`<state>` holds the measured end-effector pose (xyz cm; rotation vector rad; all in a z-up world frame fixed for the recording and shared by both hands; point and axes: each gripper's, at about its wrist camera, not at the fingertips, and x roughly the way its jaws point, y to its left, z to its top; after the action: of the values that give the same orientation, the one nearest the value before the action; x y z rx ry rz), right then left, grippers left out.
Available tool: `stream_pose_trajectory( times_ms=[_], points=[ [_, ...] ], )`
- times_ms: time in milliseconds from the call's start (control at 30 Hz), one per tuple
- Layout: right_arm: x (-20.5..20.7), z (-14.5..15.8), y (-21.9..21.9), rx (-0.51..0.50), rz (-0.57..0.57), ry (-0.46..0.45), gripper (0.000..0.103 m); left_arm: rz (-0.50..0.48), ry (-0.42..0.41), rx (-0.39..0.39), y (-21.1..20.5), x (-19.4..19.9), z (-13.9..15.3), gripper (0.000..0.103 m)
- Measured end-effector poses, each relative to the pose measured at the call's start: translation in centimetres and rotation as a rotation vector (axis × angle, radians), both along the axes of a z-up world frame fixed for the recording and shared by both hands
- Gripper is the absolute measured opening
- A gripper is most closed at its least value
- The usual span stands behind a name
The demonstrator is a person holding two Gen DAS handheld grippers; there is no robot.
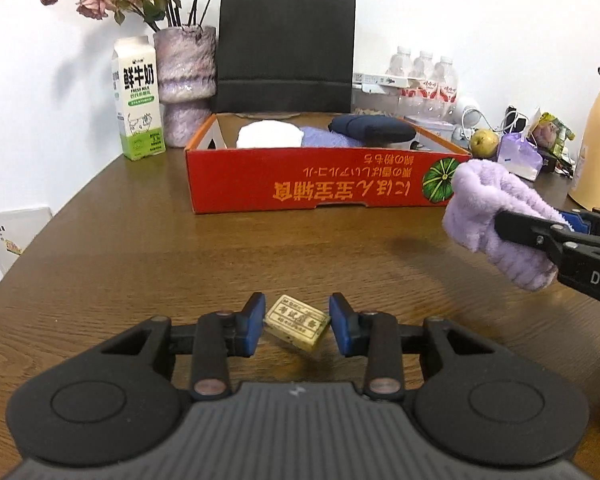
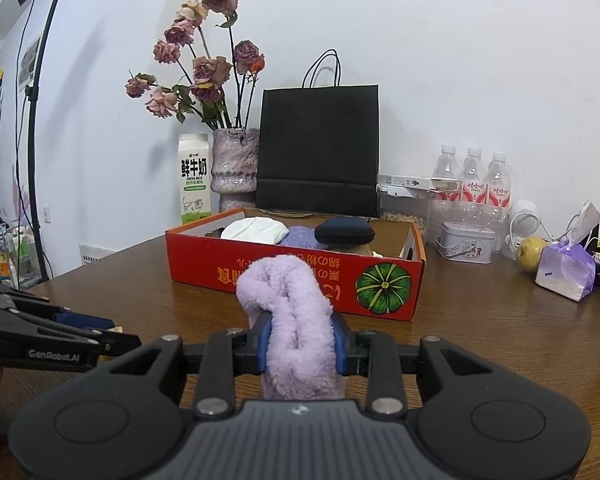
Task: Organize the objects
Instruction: 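Carry the block and headband with both grippers over the red box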
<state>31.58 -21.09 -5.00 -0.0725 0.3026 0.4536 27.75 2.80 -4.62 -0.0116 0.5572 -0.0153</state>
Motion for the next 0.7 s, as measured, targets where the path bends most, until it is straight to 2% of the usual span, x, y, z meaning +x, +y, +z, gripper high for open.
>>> stream_pose_trajectory(
  times_ms=[300,533,700],
  points=[
    [0.1,-0.2,0.0,-0.013,-0.011,0.001,0.029,0.011,-0.051,-0.028,-0.2,-0.6,0.3,0.036],
    [0.1,-0.2,0.1,-0.018,-0.023,-0.001,0.029,0.038,-0.049,-0.006,-0.8,-0.3,0.5,0.036],
    [0.1,-0.2,0.2,-0.011,-0.027,-0.007,0.029,0.03,-0.08,-0.014,-1.2,-0.5,1.2,0.036]
  ],
)
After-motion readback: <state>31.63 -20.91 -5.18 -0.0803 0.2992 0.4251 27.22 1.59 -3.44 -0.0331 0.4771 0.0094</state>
